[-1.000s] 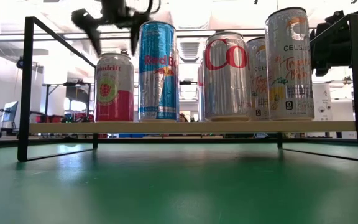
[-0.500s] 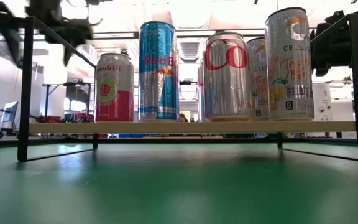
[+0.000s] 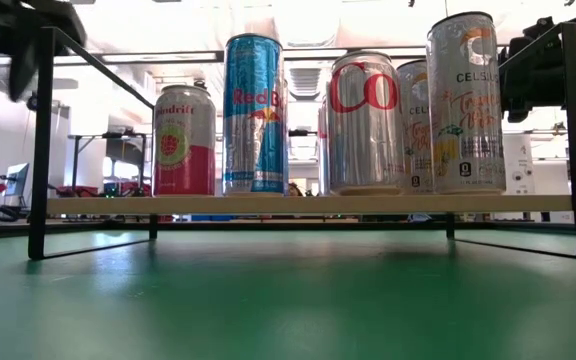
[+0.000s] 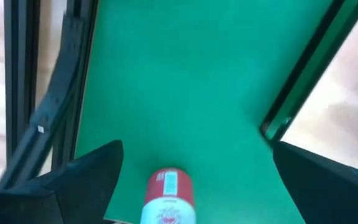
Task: Place canned beverage on shelf
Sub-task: Put the white-pink soda can on the shelf and align with the other white-pink soda can
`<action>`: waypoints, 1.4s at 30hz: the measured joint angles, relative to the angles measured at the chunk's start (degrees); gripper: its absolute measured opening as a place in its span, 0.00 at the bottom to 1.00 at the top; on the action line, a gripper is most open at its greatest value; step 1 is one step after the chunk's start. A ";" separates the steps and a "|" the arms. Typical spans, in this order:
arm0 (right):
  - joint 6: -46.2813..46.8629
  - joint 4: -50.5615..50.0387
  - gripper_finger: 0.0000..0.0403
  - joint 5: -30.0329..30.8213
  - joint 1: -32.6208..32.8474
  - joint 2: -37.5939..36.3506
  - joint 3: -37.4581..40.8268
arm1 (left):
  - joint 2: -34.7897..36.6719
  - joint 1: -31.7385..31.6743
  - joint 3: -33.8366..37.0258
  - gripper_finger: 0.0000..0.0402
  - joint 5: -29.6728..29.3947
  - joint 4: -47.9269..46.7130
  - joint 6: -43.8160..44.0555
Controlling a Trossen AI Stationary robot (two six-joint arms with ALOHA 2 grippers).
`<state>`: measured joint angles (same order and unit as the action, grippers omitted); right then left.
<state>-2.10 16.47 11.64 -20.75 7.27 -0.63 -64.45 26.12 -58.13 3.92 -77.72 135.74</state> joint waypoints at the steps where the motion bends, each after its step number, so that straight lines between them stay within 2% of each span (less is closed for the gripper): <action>1: 0.05 0.00 0.91 0.01 0.00 0.00 -0.01 | -0.80 2.11 0.00 0.99 -0.03 0.87 2.22; 5: 0.01 0.00 0.91 0.00 -0.02 0.00 0.01 | -5.02 9.24 0.02 0.99 -0.15 5.00 11.45; 9: 0.00 0.00 0.91 0.00 -0.01 0.00 -0.01 | -8.46 13.27 0.01 0.99 -0.23 8.58 19.57; 12: 0.10 0.00 0.91 0.00 0.00 0.00 0.01 | -10.49 14.61 -0.52 0.99 -0.25 9.74 24.21; 17: 0.10 -0.01 0.91 0.01 -0.01 0.00 -0.01 | -14.38 14.72 -4.06 0.99 -0.34 10.52 24.91; 29: 0.01 -0.01 0.91 0.00 -0.01 0.00 -0.01 | -23.71 14.71 -21.23 0.99 5.84 -2.98 31.87; 34: 0.01 0.00 0.91 0.01 -0.01 0.00 -0.01 | -28.43 14.82 -28.26 0.99 11.19 -3.95 37.54; 38: 0.03 -0.02 0.91 0.01 -0.01 0.00 -0.01 | -32.16 14.84 -33.88 0.99 11.73 -5.03 42.15; 42: 0.09 -0.01 0.91 0.02 -0.01 0.00 -0.01 | -35.68 15.07 -38.36 0.99 12.07 -7.19 42.77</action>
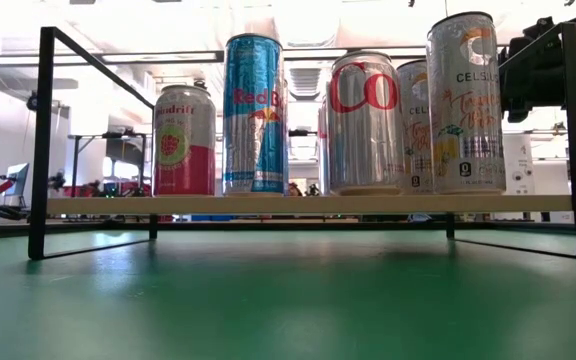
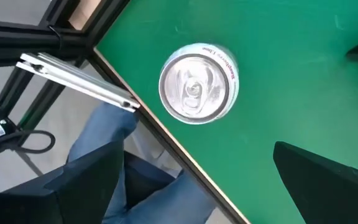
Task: Place canned beverage on shelf
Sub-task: Put the white-pink soda can on the shelf and align with the other white-pink soda can
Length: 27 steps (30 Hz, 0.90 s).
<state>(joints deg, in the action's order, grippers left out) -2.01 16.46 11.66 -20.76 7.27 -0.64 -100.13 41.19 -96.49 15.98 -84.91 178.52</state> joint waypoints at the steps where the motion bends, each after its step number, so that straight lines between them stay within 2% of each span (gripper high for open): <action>1: -0.08 0.00 0.91 -0.02 -0.01 0.00 0.01 | -0.73 0.16 -0.96 0.99 0.00 -0.51 0.03; 5: -0.05 0.01 0.91 0.00 -0.01 0.00 0.00 | -2.94 0.39 -4.55 0.99 0.06 -1.78 -0.22; 9: -0.01 0.01 0.91 0.00 0.01 0.00 0.00 | -3.98 0.39 -5.27 0.99 -0.19 -4.41 -0.47; 20: -0.07 0.01 0.91 0.00 0.01 0.00 0.00 | -3.87 3.11 -2.11 0.98 -4.91 -3.65 1.43; 27: 0.01 0.01 0.91 0.00 0.01 0.00 0.00 | -3.85 3.84 2.70 0.98 -6.00 -3.13 1.55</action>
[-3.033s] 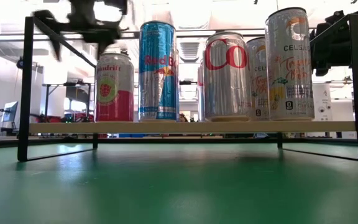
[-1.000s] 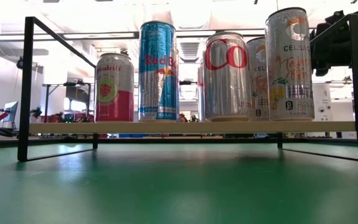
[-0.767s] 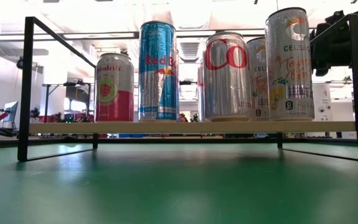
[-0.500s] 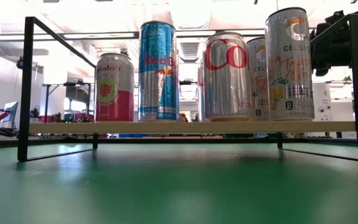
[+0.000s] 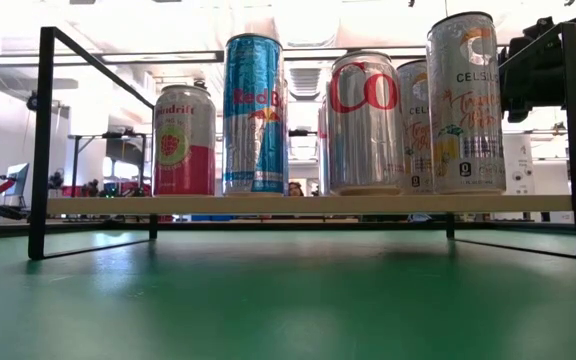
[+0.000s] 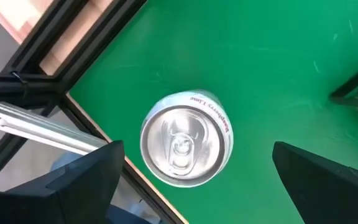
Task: Place canned beverage on shelf
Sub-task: Put the white-pink soda can on the shelf and align with the other white-pink soda can
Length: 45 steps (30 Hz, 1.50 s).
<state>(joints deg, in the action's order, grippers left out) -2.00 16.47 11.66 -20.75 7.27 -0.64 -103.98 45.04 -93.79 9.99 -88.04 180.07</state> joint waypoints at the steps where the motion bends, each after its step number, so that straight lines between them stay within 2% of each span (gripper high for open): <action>1: -0.02 0.00 0.91 -0.02 0.00 0.00 0.00 | 0.00 0.04 0.25 0.98 -0.01 0.43 0.00; 12: -0.09 -0.01 0.91 -0.01 0.00 0.02 0.00 | 0.02 3.84 3.26 0.98 0.10 5.14 0.00; 30: 0.00 -0.02 0.91 0.00 -0.02 0.02 0.00 | -3.58 4.07 5.33 0.98 -1.06 10.97 -0.02; 45: -0.02 -0.01 0.91 0.00 -0.01 0.02 0.00 | -4.09 4.28 5.35 0.98 -1.46 9.89 -0.54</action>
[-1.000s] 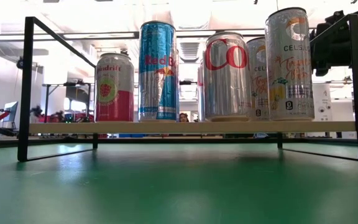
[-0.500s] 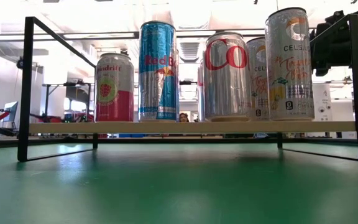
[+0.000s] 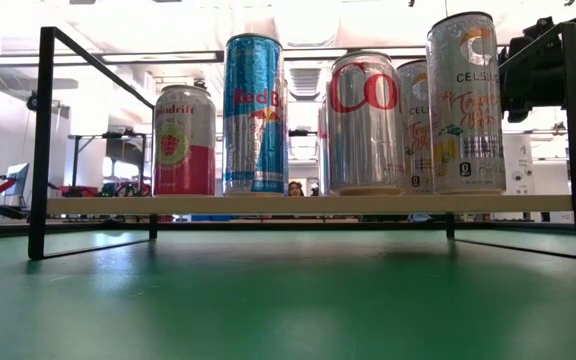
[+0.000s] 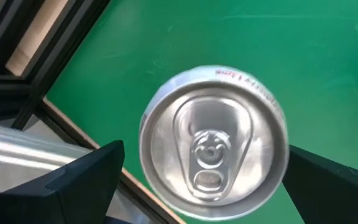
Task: Place canned beverage on shelf
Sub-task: Put the white-pink soda can on the shelf and align with the other white-pink soda can
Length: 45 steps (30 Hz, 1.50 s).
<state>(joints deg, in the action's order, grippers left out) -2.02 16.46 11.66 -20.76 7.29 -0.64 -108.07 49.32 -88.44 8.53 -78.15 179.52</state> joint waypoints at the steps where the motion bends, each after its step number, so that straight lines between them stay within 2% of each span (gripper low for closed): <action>1: -0.07 0.01 0.91 -0.01 -0.01 0.00 0.00 | 0.00 0.00 0.00 0.98 -0.19 -0.32 -0.18; 8: 0.02 0.01 0.91 0.00 0.01 0.00 0.00 | -0.26 0.00 0.01 0.94 -0.21 -0.63 -0.18; 18: 0.02 0.01 0.91 -0.02 -0.01 0.00 0.00 | -1.29 -0.07 0.09 0.69 -0.93 -0.76 -0.33; 22: 0.01 0.01 0.91 -0.01 0.00 0.00 0.00 | -1.29 -0.07 0.04 0.69 -1.23 -0.85 -2.25; 32: 0.01 0.01 0.91 0.00 0.01 0.00 0.00 | -1.00 -1.54 -0.04 0.69 -6.82 1.17 -24.23; 45: 0.00 0.01 0.91 -0.02 -0.01 0.00 0.02 | -0.85 -7.01 -0.15 0.70 -9.34 5.66 -52.89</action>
<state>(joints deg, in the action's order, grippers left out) -2.02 16.47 11.64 -20.77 7.29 -0.63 -108.92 42.31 -88.60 -0.81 -72.49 126.63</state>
